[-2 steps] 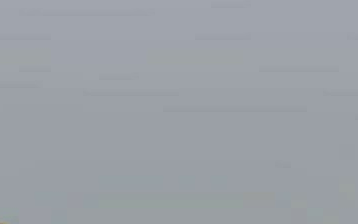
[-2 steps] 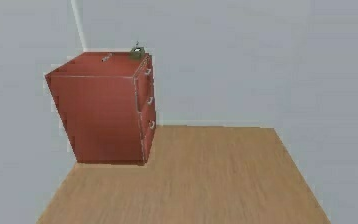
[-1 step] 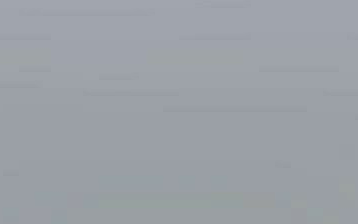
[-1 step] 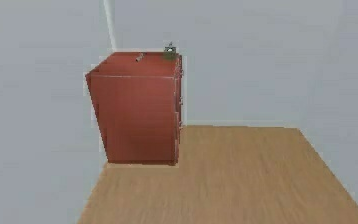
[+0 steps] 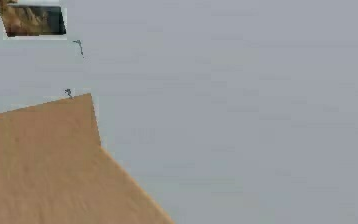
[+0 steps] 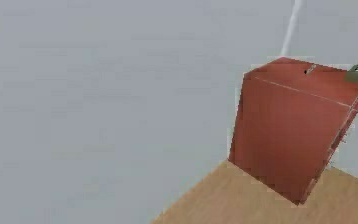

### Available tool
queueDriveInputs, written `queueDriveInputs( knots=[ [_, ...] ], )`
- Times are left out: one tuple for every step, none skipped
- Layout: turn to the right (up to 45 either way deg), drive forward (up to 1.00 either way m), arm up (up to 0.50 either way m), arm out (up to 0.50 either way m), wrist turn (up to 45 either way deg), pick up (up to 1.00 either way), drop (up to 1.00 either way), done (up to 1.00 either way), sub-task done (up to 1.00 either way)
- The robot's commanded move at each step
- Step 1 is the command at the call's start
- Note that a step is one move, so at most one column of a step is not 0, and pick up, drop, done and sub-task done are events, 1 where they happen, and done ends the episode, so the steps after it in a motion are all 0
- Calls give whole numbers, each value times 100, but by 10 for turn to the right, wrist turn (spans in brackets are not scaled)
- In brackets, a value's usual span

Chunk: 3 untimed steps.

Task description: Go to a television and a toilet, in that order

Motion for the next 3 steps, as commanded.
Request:
queueDriveInputs(
  knots=[
    [-390, 0, 0, 0, 0, 0, 0, 0, 0],
    [-30, 0, 0, 0, 0, 0, 0, 0, 0],
    [0, 80, 0, 0, 0, 0, 0, 0, 0]
  ],
)
